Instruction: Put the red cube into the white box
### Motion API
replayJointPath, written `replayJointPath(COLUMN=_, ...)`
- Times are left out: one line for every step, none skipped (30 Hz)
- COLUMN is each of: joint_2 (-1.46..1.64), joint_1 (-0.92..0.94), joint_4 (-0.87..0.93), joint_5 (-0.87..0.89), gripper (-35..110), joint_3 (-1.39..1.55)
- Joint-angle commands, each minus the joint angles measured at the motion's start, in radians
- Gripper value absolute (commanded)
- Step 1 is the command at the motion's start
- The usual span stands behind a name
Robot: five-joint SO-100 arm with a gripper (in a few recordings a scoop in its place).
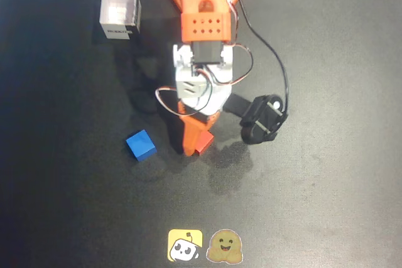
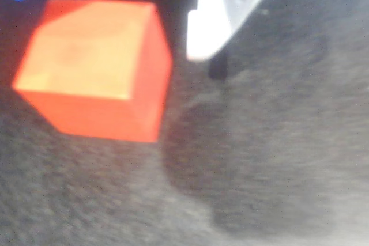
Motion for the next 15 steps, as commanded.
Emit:
replayJointPath(joint_2=-0.02, joint_1=0.011, joint_4=-0.034, joint_5=-0.014, gripper=29, joint_3=0.008)
replayJointPath(joint_2=-0.021, joint_1=0.015, joint_4=-0.052, joint_5=-0.014, gripper=29, joint_3=0.025)
replayJointPath(joint_2=-0.025, joint_1=0.015, joint_4=-0.064, joint_5=-0.014, gripper=29, joint_3=0.034)
replayJointPath(joint_2=-0.032, joint_1=0.015, joint_4=-0.069, joint_5=-0.011, gripper=29, joint_3=0.038)
replayJointPath(joint_2=-0.038, joint_1=0.015, joint_4=-0.072, joint_5=-0.008, gripper=29, joint_3=0.04)
replayJointPath(joint_2=-0.038, joint_1=0.015, joint_4=-0.081, joint_5=-0.009, gripper=29, joint_3=0.046)
replayJointPath(joint_2=-0.04, joint_1=0.015, joint_4=-0.081, joint_5=-0.008, gripper=29, joint_3=0.048)
replayJointPath(joint_2=-0.044, joint_1=0.015, joint_4=-0.084, joint_5=-0.008, gripper=29, joint_3=0.049)
replayJointPath(joint_2=-0.046, joint_1=0.015, joint_4=-0.091, joint_5=-0.008, gripper=29, joint_3=0.054)
replayJointPath(joint_2=-0.049, joint_1=0.015, joint_4=-0.095, joint_5=-0.008, gripper=29, joint_3=0.057)
replayJointPath(joint_2=-0.054, joint_1=0.015, joint_4=-0.097, joint_5=-0.008, gripper=29, joint_3=0.057)
replayJointPath(joint_2=-0.061, joint_1=0.015, joint_4=-0.1, joint_5=-0.005, gripper=29, joint_3=0.057)
replayJointPath(joint_2=-0.072, joint_1=0.015, joint_4=-0.109, joint_5=-0.005, gripper=29, joint_3=0.057)
replayJointPath(joint_2=-0.081, joint_1=0.015, joint_4=-0.12, joint_5=-0.005, gripper=28, joint_3=0.06)
replayJointPath(joint_2=-0.091, joint_1=0.015, joint_4=-0.133, joint_5=-0.005, gripper=28, joint_3=0.063)
